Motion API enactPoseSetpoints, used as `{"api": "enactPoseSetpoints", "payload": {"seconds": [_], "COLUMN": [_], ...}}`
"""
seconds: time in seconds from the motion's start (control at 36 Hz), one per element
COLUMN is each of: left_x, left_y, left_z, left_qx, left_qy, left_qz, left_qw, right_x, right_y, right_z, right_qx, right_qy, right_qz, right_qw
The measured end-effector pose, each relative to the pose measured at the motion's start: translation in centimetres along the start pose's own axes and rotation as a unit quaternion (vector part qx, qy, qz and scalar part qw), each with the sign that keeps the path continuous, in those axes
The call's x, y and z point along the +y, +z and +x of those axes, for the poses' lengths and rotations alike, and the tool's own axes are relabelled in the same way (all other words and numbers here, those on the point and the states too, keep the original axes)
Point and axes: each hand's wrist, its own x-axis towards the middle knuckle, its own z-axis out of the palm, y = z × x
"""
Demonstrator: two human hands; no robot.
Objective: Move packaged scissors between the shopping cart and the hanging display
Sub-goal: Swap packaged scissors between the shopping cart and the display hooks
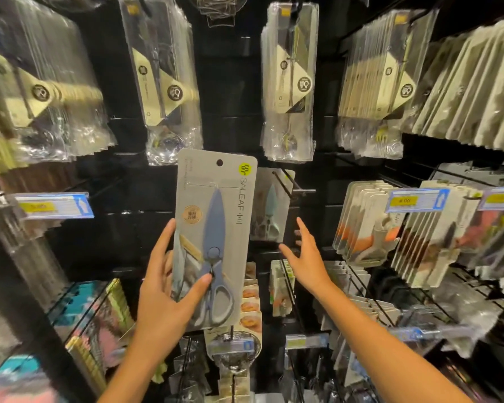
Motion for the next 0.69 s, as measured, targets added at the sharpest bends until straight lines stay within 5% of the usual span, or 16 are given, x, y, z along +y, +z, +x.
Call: {"api": "enactPoseSetpoints", "payload": {"seconds": [0.22, 0.69], "left_x": [-0.4, -1.9], "left_y": [0.6, 3.3], "left_z": [-1.3, -3.1], "left_qx": [-0.014, -0.12], "left_qy": [0.005, -0.041], "left_qz": [-0.007, -0.042], "left_qw": [1.0, 0.991], "right_x": [-8.0, -8.3], "right_y": [-0.8, -2.3], "right_z": [-9.2, -13.8], "right_qx": [-0.062, -0.013], "right_qy": [-0.084, -0.071], "right_qz": [0.197, 0.174], "right_qw": [0.975, 0.982]}}
